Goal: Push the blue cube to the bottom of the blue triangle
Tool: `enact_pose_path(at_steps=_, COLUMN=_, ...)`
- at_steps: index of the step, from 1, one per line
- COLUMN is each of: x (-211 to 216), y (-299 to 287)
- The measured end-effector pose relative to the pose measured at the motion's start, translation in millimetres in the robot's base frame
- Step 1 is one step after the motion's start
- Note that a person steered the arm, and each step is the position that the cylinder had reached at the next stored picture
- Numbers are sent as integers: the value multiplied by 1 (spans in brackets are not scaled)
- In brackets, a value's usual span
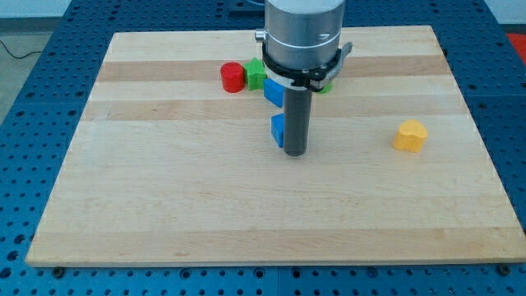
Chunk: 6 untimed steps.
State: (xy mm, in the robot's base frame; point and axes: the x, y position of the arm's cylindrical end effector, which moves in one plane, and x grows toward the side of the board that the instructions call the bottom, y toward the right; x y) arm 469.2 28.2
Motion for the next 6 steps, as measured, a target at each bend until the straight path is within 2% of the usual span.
enact_pose_path(at_steps=1, x=13, y=-11)
enact_pose_path(at_steps=4, x=-23, y=-27)
enact_pose_path(at_steps=6, x=-23, y=-27)
